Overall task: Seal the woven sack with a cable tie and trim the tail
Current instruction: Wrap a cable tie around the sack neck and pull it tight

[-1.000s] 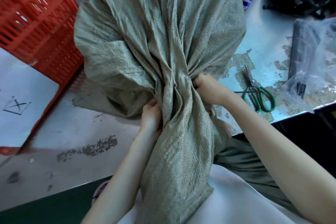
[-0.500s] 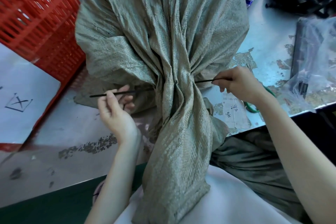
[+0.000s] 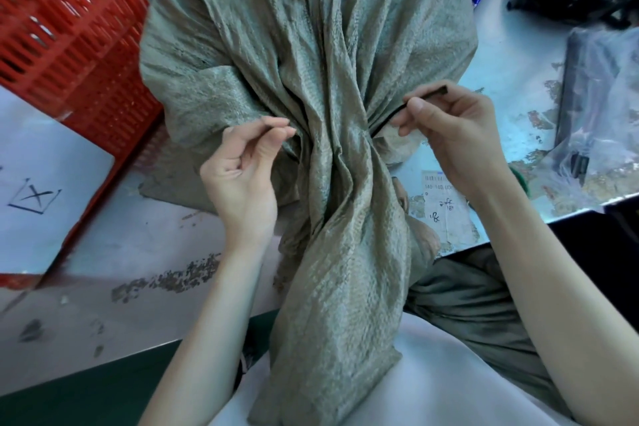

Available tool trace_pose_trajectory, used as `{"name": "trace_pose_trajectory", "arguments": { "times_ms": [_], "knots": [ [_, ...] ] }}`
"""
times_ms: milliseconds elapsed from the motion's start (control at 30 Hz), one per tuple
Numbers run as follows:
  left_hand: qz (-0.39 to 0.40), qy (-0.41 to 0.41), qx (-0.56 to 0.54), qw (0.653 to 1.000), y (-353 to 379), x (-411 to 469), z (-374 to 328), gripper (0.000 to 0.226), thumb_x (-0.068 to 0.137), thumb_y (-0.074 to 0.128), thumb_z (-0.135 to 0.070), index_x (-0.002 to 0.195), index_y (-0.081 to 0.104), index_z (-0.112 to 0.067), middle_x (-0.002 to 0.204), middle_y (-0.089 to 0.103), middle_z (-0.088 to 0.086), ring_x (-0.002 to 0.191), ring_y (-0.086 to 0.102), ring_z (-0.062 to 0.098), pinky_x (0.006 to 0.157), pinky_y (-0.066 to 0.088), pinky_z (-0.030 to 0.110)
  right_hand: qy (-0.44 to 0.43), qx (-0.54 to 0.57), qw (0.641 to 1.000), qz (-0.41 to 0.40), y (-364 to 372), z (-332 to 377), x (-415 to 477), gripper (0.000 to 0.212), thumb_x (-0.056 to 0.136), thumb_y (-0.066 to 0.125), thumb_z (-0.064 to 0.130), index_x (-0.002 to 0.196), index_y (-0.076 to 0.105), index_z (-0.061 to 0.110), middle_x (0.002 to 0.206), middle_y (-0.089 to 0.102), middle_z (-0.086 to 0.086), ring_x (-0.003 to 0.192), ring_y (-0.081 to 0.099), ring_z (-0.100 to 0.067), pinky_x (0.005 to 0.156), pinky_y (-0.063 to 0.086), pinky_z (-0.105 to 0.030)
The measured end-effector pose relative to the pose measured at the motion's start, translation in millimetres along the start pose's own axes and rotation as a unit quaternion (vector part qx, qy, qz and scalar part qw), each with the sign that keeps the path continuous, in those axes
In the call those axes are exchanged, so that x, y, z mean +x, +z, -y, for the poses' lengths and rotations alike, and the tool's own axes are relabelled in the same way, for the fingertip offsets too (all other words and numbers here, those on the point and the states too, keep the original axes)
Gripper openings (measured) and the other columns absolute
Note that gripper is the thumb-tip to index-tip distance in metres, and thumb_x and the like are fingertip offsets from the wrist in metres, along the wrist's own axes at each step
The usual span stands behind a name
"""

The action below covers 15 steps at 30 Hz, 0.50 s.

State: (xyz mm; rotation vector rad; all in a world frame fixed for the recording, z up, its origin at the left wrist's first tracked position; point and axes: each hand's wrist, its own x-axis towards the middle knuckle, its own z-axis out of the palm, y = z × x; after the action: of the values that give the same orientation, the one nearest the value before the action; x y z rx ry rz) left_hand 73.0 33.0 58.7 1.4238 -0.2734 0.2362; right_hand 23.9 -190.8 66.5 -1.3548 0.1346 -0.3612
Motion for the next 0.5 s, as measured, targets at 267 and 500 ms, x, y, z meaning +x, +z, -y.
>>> {"name": "trace_pose_trajectory", "arguments": {
  "times_ms": [267,500],
  "knots": [
    [0.114,0.168,0.203,0.958,34.4,43.5,5.3,0.040,0.100,0.044,-0.028,0.085,0.064,0.003,0.076,0.064,0.008,0.073,0.064,0.025,0.071,0.053,0.038,-0.117,-0.274,0.954,-0.008,21.2,5.2,30.3,0.006,0.084,0.067,0.009,0.079,0.066,0.005,0.067,0.067,0.001,0.062,0.062,-0.005,0.062,0.047,-0.019],
    [0.167,0.150,0.238,0.945,57.6,57.3,30.2,0.031,0.102,0.041,-0.020,0.088,0.056,0.003,0.080,0.074,0.002,0.072,0.070,0.018,0.069,0.055,0.038,-0.184,-0.330,0.926,-0.022,35.6,-5.3,59.7,0.004,0.085,0.061,0.007,0.081,0.062,0.004,0.090,0.070,-0.010,0.084,0.065,-0.023,0.076,0.052,-0.040]
  ]
}}
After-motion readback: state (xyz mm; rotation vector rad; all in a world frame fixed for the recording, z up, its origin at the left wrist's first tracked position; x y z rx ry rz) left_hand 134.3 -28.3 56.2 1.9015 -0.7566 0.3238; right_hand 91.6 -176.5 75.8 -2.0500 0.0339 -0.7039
